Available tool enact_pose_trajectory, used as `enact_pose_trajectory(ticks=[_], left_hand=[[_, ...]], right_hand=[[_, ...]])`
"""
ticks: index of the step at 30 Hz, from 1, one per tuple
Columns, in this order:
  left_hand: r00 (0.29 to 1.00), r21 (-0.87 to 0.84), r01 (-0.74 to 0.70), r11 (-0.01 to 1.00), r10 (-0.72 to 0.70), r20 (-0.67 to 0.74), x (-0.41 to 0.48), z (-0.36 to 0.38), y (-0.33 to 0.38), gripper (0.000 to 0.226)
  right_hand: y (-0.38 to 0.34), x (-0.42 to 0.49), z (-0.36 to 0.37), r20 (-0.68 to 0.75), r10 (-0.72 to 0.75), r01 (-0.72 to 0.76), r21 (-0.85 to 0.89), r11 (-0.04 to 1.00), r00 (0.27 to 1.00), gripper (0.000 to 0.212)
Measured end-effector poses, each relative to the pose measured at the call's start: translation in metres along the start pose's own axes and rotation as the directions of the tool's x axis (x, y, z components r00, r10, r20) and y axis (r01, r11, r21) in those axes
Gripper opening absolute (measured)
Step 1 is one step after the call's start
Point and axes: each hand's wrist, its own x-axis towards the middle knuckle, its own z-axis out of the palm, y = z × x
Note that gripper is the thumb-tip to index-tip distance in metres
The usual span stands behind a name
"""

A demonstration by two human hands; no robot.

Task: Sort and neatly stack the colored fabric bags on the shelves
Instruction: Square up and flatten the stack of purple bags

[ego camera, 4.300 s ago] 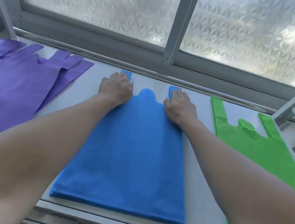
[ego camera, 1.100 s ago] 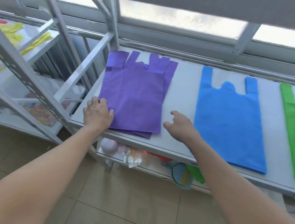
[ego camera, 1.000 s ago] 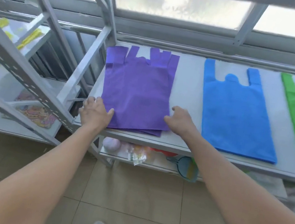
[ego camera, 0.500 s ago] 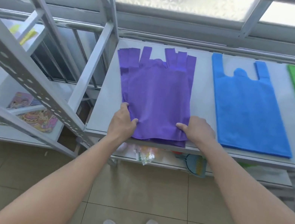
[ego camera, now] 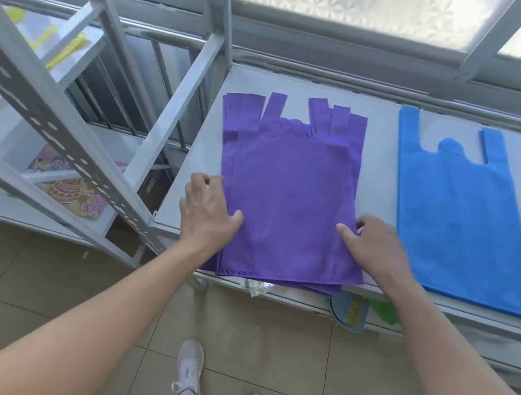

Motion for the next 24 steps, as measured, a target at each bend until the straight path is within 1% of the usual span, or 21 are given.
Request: enact_pose_trajectory(ticks=[1,3,6,8,11,14,16,18,21,22,24], left_hand=[[1.000,-0.003,-0.017,1.000,0.017,0.000,0.013,0.001,0.002,0.058],[1.000,-0.027,-0.019,0.999,0.020,0.013,0.042,0.003,0.009,0.051],[1.000,-0.051,0.003,0.999,-0.003,0.014,0.089,0.001,0.018,0.047],[1.000,-0.057,0.013,0.998,-0.013,0.014,0.115,0.000,0.021,0.046],[0.998,-0.031,0.034,0.999,-0.033,0.044,0.142,0.000,0.025,0.052],[0.997,0.119,-0.009,0.993,0.001,0.073,0.153,0.003,0.030,0.070],[0.997,0.155,-0.021,0.988,0.008,0.083,0.159,0.005,0.035,0.079],[0.992,0.100,0.007,0.995,-0.019,0.123,0.168,0.004,0.040,0.083],[0.971,-0.041,0.070,0.997,-0.058,0.233,0.183,0.000,0.045,0.090],[0.964,-0.108,0.081,0.991,-0.051,0.260,0.188,-0.002,0.046,0.089],[0.963,-0.264,0.072,0.962,0.003,0.271,0.195,-0.005,0.048,0.072]], right_hand=[[-0.001,0.009,0.000,-0.016,0.005,-0.003,0.081,0.997,1.000,0.033],[-0.009,0.030,-0.001,-0.059,0.000,0.010,0.185,0.983,0.998,0.039],[-0.025,0.065,-0.004,-0.133,-0.038,0.068,0.230,0.971,0.990,0.058],[-0.038,0.090,-0.007,-0.135,-0.052,0.086,0.255,0.963,0.989,0.063],[-0.055,0.126,-0.013,-0.113,-0.057,0.090,0.315,0.945,0.992,0.058],[-0.066,0.149,-0.018,-0.107,-0.090,0.124,0.364,0.923,0.990,0.049],[-0.068,0.158,-0.018,-0.091,-0.117,0.143,0.373,0.917,0.989,0.043],[-0.068,0.166,-0.019,-0.067,-0.112,0.129,0.402,0.907,0.991,0.040],[-0.067,0.177,-0.021,-0.063,-0.065,0.088,0.487,0.869,0.996,0.046],[-0.069,0.180,-0.024,-0.054,-0.062,0.081,0.508,0.857,0.997,0.049],[-0.074,0.184,-0.027,-0.030,-0.081,0.085,0.533,0.842,0.996,0.054]])
